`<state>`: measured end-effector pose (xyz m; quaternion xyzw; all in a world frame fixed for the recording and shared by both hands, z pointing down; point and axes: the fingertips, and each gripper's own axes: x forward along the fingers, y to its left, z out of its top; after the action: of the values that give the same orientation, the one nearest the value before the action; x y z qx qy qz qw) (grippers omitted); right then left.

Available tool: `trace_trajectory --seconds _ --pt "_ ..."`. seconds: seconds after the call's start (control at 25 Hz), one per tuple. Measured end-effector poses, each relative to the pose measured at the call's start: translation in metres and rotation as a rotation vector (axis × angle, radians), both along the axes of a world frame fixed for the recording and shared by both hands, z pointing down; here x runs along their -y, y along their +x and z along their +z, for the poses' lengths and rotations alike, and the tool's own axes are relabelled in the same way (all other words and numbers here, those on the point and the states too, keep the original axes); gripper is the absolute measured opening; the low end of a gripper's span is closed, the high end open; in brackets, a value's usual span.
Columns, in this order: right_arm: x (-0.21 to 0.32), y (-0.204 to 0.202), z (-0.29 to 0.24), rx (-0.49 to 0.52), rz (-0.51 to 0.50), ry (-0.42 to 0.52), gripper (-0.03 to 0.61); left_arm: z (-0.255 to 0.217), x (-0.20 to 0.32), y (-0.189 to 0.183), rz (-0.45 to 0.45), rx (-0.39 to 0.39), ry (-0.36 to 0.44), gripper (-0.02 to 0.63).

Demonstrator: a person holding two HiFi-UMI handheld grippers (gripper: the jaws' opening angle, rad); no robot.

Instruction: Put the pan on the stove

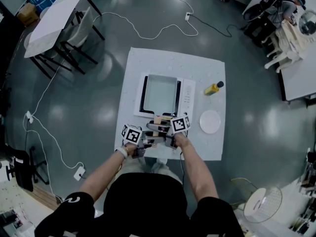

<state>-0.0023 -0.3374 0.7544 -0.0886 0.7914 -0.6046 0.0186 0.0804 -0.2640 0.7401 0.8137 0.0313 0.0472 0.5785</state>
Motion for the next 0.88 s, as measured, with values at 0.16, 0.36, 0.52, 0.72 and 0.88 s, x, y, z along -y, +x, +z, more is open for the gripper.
trace_trajectory --seconds 0.16,0.36,0.52,0.72,0.88 --pt "0.001 0.005 -0.002 0.010 0.018 -0.004 0.240 0.002 0.003 -0.005 -0.020 0.018 0.014 0.175" --pt "0.002 0.016 -0.001 -0.012 0.041 -0.022 0.242 0.004 0.013 -0.020 -0.059 0.043 0.032 0.175" --pt "0.003 0.031 0.000 -0.029 0.061 -0.004 0.242 0.005 0.017 -0.028 -0.081 0.052 0.044 0.176" --pt "0.004 0.047 -0.003 -0.056 0.087 0.012 0.242 0.007 0.022 -0.043 -0.115 0.086 0.039 0.175" --pt "0.003 0.061 -0.004 -0.090 0.111 0.022 0.242 0.005 0.028 -0.058 -0.156 0.101 0.056 0.175"
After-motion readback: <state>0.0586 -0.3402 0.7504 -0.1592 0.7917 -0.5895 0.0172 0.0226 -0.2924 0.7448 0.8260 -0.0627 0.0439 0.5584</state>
